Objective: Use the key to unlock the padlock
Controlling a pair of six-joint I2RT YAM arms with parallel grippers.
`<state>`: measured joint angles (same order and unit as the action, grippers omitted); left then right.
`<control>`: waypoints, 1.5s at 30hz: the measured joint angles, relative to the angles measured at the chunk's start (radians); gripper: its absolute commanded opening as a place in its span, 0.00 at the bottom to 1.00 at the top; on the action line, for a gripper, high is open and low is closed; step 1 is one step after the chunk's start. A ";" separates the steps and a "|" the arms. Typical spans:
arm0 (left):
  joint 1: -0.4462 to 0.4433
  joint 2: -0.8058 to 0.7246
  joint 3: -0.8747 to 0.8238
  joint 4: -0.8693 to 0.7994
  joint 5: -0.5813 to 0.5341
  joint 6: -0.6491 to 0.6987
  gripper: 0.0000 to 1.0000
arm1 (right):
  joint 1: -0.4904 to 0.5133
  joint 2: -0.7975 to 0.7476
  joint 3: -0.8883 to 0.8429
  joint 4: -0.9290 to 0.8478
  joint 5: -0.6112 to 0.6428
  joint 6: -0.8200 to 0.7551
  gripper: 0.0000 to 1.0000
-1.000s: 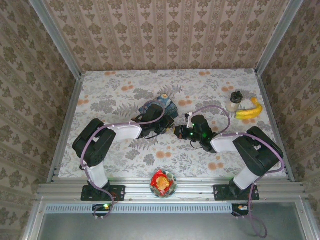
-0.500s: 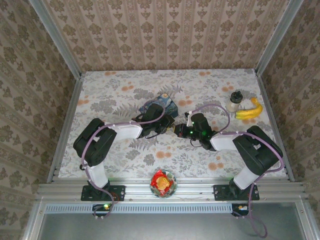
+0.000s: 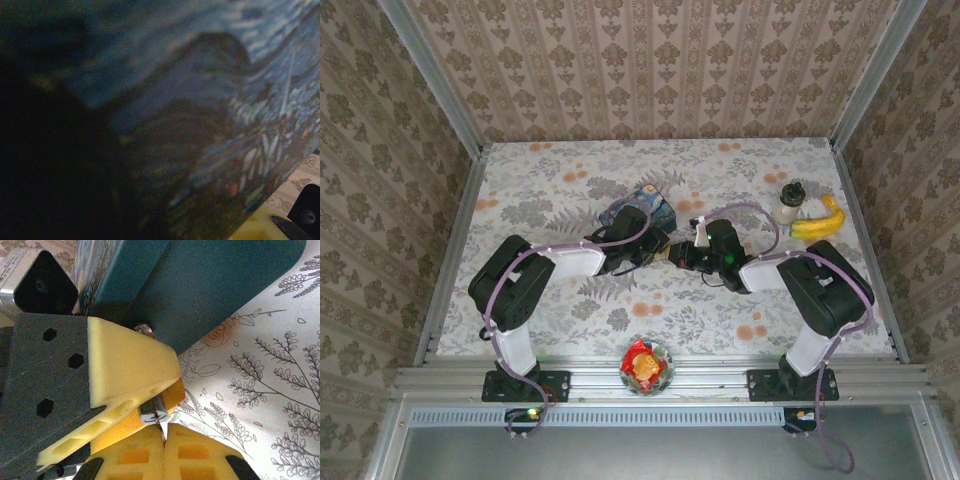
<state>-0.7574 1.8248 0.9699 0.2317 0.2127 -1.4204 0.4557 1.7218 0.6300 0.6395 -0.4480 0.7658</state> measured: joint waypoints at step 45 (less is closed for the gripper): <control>0.020 0.007 -0.032 0.110 0.006 -0.026 0.16 | 0.047 -0.160 -0.063 -0.086 0.182 -0.029 0.28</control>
<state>-0.7376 1.8317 0.9375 0.3420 0.2188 -1.4467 0.5022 1.5620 0.5674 0.5533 -0.2657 0.7372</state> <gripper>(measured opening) 0.311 0.287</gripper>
